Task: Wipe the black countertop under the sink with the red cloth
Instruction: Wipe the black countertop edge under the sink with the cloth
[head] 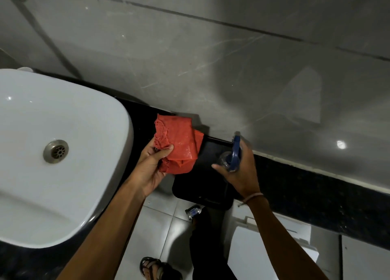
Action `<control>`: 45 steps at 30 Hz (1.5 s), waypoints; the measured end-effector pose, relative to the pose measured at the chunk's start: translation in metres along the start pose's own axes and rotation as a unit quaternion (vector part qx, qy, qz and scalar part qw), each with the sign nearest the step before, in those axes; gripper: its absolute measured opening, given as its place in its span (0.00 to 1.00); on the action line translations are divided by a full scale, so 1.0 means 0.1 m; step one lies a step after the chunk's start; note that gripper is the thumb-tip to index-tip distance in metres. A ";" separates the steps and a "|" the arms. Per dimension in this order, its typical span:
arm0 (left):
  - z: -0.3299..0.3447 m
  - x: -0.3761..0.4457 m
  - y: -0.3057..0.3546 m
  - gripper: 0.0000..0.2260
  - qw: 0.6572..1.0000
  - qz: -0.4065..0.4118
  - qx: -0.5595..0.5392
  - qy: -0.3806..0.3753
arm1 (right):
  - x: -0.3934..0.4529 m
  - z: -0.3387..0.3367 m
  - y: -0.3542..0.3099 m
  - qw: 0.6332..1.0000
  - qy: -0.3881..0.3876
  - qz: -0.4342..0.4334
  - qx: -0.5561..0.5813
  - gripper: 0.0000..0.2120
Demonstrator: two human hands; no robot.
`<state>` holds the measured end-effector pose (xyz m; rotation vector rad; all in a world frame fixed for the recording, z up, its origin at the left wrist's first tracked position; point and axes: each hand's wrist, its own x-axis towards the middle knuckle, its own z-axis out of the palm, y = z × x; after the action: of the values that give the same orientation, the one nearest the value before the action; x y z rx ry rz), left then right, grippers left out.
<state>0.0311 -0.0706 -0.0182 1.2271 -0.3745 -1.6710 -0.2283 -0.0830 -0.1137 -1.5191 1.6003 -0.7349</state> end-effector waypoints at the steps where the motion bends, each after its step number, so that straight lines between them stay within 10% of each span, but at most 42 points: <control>1: 0.00 -0.05 0.04 0.23 1.000 0.001 0.003 -0.002 | -0.13 -0.05 -0.02 1.000 0.015 0.017 0.007 0.54; 6: 0.17 -0.48 0.25 0.19 0.997 -0.011 0.004 -0.072 | -0.80 -0.15 -0.67 0.955 0.170 -0.061 0.237 0.30; 9: 0.38 -0.89 0.29 0.13 0.988 -0.002 0.117 -0.097 | -0.90 0.05 -1.39 0.809 0.002 0.085 0.582 0.35; 13: 0.26 -1.33 0.39 0.23 0.833 0.226 0.502 0.053 | -1.05 0.34 -1.77 0.677 -0.055 0.182 0.711 0.37; 16: -0.31 -1.63 0.70 0.23 0.791 0.303 0.505 0.169 | -1.06 0.51 -1.61 0.705 -0.034 0.220 0.673 0.28; 20: -1.29 -1.89 0.99 0.18 0.743 0.279 0.539 0.283 | -0.69 0.71 -1.52 0.830 0.029 0.240 0.503 0.25; 25: -1.99 -1.99 1.07 0.09 0.702 0.232 0.577 0.347 | 0.21 1.24 -1.76 0.987 0.131 0.067 0.060 0.31; 30: -2.14 -1.82 1.02 0.18 0.672 0.180 0.659 0.284 | 0.42 1.66 -1.72 0.956 0.014 -0.017 -0.293 0.36; 36: -2.37 -1.60 1.09 0.29 0.484 0.229 0.836 0.122 | 0.90 1.43 -1.43 0.882 0.010 -0.311 -0.353 0.22; 39: -2.44 -1.47 1.14 0.28 0.472 0.264 0.839 0.062 | 1.07 1.47 -1.29 0.858 -0.042 -0.391 -0.331 0.20; 45: -2.51 -1.40 1.08 0.26 0.484 0.313 0.815 0.058 | -0.15 1.97 -1.17 0.933 0.006 -0.264 -0.243 0.19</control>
<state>0.3010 0.0686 0.0248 1.9474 -2.3311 -0.0710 -0.0001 -0.0601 -0.1142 -2.3666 1.4535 -0.6491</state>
